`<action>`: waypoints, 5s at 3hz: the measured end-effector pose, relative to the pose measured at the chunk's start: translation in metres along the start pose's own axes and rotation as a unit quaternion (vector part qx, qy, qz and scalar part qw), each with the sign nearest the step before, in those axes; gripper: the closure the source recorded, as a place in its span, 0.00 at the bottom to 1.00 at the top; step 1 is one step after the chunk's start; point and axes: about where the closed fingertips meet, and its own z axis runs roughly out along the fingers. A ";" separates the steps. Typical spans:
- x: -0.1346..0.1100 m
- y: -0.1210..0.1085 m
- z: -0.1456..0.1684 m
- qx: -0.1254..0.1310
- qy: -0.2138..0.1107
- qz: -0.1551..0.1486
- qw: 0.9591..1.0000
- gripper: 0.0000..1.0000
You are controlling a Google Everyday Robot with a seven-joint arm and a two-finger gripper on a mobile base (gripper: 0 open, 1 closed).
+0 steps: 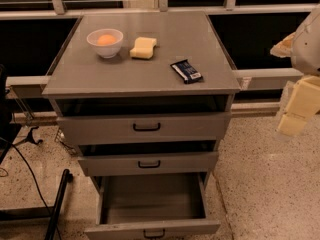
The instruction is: Place rxbar blueberry into bottom drawer
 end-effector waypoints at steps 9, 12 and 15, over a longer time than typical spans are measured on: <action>-0.114 -0.138 0.133 0.133 -0.181 0.311 0.924 0.00; -0.131 -0.177 0.180 0.140 -0.200 0.385 0.890 0.00; -0.124 -0.196 0.200 0.155 -0.177 0.410 0.881 0.00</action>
Offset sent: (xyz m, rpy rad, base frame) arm 0.0344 0.0190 -0.0147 0.1586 -0.0471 -0.1301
